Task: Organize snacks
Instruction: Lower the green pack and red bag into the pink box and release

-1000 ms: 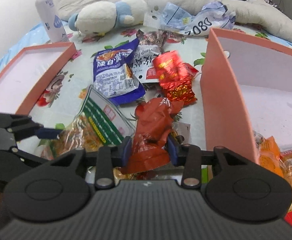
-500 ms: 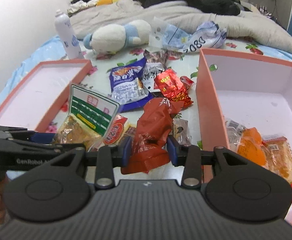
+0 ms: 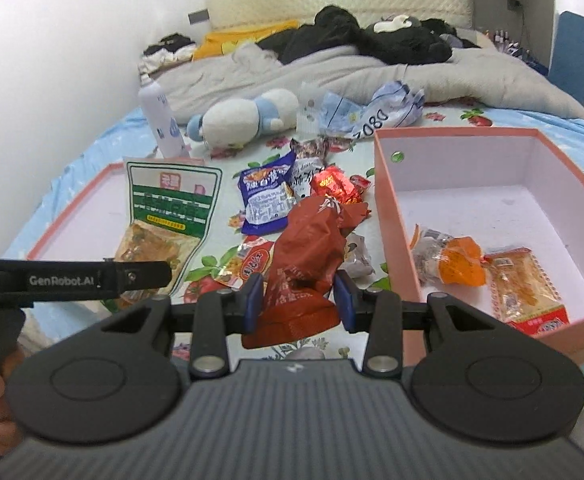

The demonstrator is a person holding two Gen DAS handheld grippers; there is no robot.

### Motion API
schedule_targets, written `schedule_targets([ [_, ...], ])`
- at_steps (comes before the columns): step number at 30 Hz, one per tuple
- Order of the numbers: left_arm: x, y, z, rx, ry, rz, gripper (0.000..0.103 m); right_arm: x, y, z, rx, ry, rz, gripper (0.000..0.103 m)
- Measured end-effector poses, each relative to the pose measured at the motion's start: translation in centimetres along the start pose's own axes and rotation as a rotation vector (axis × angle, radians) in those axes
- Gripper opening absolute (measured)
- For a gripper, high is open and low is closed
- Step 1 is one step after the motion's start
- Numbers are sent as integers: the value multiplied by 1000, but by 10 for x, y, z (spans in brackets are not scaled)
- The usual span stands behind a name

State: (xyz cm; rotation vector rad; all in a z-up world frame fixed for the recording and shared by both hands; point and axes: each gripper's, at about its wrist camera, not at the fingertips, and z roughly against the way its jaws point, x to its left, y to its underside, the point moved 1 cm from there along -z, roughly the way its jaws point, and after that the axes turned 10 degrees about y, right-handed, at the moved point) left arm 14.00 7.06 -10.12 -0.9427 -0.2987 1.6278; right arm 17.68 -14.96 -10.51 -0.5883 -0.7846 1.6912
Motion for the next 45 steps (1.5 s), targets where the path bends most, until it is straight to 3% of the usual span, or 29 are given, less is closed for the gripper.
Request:
schedule_targets([
  [13, -62, 20, 29, -33, 99, -46, 68, -36, 20, 59, -73, 60, -60, 41],
  [24, -108, 30, 15, 8, 189, -79, 68, -75, 38, 85, -72, 127, -137, 41],
  [35, -137, 9, -34, 53, 253, -78, 68, -107, 27, 57, -38, 128, -188, 41],
  [45, -164, -34, -121, 129, 279, -96, 68, -151, -4, -1, 3, 148, -207, 41],
])
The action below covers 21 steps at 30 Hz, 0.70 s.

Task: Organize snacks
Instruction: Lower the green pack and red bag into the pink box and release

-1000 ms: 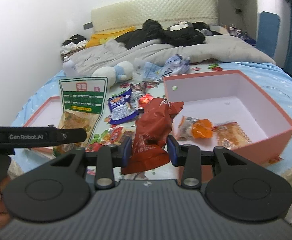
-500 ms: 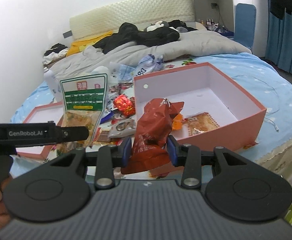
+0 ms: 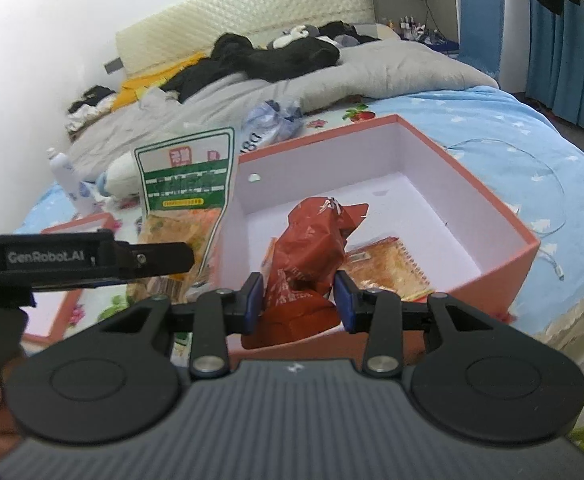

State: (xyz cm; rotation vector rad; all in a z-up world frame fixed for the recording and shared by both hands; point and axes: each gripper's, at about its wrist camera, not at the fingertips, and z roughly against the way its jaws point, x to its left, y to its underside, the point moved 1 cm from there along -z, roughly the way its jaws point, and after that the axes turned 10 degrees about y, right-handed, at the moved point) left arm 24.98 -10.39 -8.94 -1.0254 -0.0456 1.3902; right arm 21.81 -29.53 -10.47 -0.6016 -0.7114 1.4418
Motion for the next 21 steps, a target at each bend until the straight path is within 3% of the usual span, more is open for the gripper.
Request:
schedule_targets([
  [13, 22, -56, -114, 111, 3, -34, 68, -30, -27, -94, 99, 50, -3, 41],
  [21, 36, -62, -144, 144, 5, -6, 67, -36, -30, -128, 142, 41, -13, 40],
])
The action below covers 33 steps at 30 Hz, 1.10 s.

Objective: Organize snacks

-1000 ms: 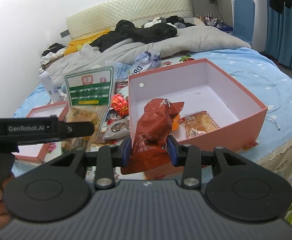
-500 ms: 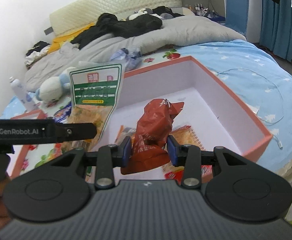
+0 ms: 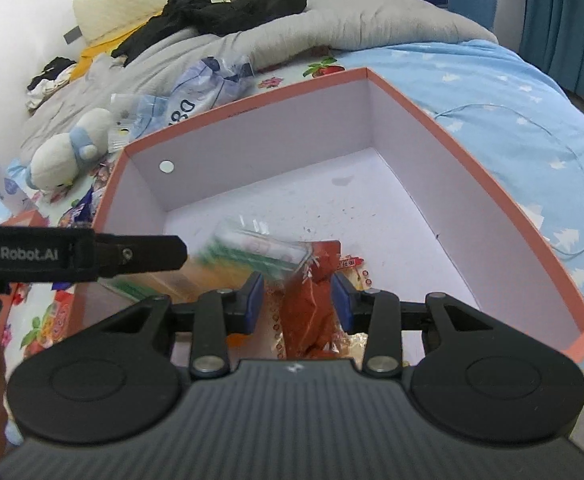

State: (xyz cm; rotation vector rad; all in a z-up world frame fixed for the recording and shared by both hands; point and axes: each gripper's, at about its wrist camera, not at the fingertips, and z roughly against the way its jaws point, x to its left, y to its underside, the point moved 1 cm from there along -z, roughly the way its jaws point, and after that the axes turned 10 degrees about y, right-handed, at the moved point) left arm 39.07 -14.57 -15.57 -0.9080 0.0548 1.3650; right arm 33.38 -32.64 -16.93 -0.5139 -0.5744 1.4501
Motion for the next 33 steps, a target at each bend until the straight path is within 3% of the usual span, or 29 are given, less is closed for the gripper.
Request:
schedule_targets([
  [7, -12, -4, 23, -37, 3, -43, 67, -1, -1, 13, -24, -25, -14, 40],
  [12, -30, 9, 60, -72, 10, -73, 67, 7, 5, 47, -66, -32, -16, 41],
  [33, -49, 137, 241, -241, -32, -73, 67, 53, 77, 180, -189, -82, -7, 41],
])
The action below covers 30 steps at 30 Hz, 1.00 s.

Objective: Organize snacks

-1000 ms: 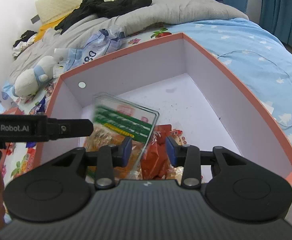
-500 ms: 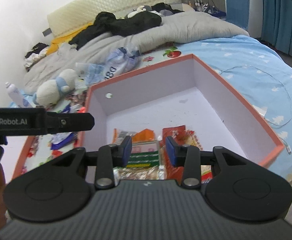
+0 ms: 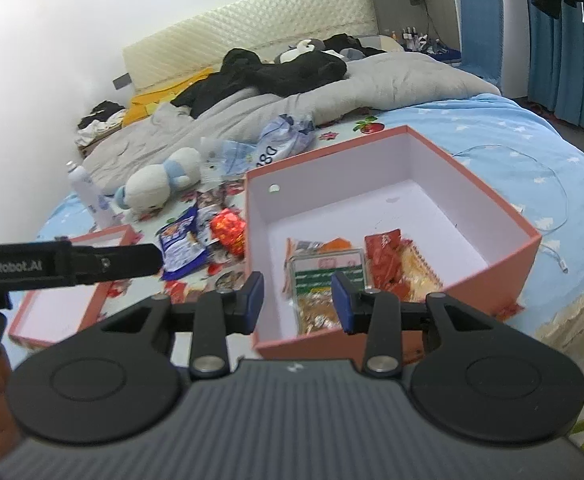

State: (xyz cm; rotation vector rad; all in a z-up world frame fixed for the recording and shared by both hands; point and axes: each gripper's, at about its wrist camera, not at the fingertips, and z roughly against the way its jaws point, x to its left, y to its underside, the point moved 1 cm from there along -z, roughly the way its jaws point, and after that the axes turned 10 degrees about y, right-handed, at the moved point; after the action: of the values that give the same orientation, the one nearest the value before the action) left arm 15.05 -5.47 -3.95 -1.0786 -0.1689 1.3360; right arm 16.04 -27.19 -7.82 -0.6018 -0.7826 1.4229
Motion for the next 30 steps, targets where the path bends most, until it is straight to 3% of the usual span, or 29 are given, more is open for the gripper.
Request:
schedule_targets([
  [15, 18, 66, 76, -29, -110, 54, 68, 48, 37, 37, -14, -107, 78, 41],
  [21, 37, 80, 102, -95, -212, 119, 68, 77, 49, 36, 12, -188, 146, 41],
  [24, 50, 83, 111, -120, -225, 170, 68, 87, 51, 37, 6, -198, 184, 42],
  [30, 60, 83, 109, -110, -249, 175, 68, 94, 53, 36, 6, -217, 220, 45],
])
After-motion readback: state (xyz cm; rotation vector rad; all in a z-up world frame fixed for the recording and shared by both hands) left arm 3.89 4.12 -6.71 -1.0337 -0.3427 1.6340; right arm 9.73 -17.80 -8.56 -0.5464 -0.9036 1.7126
